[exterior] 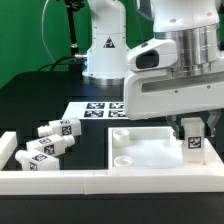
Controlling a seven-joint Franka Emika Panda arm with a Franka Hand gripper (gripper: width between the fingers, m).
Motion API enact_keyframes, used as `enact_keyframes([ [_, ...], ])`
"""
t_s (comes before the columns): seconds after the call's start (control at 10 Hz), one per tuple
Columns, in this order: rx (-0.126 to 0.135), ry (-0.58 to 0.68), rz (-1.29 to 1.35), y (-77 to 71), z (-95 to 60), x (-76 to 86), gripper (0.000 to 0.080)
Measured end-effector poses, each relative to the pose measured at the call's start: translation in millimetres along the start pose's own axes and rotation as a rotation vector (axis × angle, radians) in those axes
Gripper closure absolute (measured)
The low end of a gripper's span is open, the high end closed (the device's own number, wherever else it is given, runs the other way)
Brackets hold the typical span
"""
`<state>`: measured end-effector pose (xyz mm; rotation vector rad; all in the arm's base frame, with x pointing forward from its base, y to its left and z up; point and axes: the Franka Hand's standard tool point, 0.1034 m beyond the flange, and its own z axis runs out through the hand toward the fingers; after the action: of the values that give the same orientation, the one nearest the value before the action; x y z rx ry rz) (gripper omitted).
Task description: Assemble one leg
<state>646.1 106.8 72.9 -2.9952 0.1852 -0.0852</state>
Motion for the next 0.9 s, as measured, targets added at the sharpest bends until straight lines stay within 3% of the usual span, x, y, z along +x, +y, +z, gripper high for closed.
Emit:
enact_keyframes([
  [0.1, 0.000, 0.000, 0.050, 0.3, 0.0, 0.1, 0.0514],
  [0.4, -0.015, 0.028, 0.652, 3.6, 1.0, -0.2, 0.0514],
  [0.6, 0.048, -0.011, 0.999, 7.6, 1.5, -1.8, 0.0513],
  [0.9, 0.045, -0.018, 1.105, 6.8, 1.7, -3.0, 0.0512],
])
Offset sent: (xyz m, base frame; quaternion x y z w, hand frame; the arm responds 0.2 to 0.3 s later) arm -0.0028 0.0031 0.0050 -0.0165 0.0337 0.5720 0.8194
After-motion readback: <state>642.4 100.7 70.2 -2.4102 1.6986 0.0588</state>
